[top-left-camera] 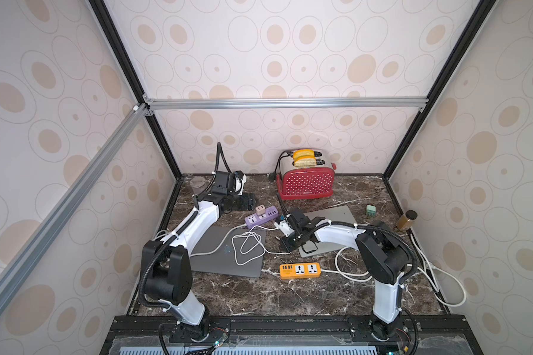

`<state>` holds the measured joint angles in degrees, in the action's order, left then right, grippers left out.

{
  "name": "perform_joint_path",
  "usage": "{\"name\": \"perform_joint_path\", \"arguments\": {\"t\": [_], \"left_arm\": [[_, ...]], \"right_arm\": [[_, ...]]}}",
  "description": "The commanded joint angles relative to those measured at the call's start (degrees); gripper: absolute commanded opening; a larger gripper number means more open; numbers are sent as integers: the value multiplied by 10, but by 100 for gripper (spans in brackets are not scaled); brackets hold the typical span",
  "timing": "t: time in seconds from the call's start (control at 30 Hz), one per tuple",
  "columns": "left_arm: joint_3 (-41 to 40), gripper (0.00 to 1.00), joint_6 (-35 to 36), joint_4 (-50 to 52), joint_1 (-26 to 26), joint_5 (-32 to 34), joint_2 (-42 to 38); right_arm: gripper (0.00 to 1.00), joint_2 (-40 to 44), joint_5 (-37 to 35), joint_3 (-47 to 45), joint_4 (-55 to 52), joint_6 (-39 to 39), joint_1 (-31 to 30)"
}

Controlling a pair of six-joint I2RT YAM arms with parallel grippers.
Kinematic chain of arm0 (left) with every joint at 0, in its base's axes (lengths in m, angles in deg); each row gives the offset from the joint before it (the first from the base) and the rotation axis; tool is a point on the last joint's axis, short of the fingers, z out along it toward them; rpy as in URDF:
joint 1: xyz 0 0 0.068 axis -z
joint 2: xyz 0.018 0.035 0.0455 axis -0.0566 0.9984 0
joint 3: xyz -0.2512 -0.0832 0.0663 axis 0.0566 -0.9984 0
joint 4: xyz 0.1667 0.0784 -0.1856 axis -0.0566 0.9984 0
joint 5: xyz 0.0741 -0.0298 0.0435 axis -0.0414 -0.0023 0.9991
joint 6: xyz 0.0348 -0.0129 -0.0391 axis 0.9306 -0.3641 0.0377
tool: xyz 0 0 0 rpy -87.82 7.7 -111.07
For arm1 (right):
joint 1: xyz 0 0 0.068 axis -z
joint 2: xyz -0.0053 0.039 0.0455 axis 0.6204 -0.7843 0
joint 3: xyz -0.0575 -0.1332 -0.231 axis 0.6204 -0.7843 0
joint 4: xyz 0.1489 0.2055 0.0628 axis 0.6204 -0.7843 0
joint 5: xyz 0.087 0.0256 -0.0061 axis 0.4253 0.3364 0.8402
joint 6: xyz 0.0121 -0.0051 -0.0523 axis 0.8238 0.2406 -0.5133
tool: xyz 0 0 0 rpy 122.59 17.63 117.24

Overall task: Unplug the laptop charger
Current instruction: Place the charging cable at the center of the board, then pick up the charging cable from the center of the board.

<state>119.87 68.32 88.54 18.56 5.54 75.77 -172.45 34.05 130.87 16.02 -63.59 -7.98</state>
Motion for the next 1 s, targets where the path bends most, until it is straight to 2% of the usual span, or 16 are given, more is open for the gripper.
{"name": "perform_joint_path", "arguments": {"t": [0.0, 0.1, 0.2, 0.3, 0.4, 0.6, 0.77, 0.97], "left_arm": [[-58, 79, 16, 63, 21, 49, -51], [-120, 83, 1, 72, 43, 69, -102], [-154, 91, -10, 90, 78, 99, -141], [-178, 92, -28, 95, 107, 122, -171], [-199, 93, -48, 83, 119, 115, -178], [-198, 95, -71, 64, 132, 131, -126], [-163, 95, -76, 55, 153, 159, -51], [-115, 95, -82, 44, 186, 178, 36]], "right_arm": [[47, 12, 3, -14, -18, 0, -4], [58, 45, -3, -39, -17, -2, -4], [68, 82, -11, -61, -21, -5, -4], [76, 116, -18, -81, -28, -10, -4], [81, 141, -19, -92, -39, -13, -4], [84, 198, -26, -114, -51, -11, -3], [87, 253, -77, -129, -69, -13, -2], [88, 274, -79, -142, -75, -14, 14]]}}
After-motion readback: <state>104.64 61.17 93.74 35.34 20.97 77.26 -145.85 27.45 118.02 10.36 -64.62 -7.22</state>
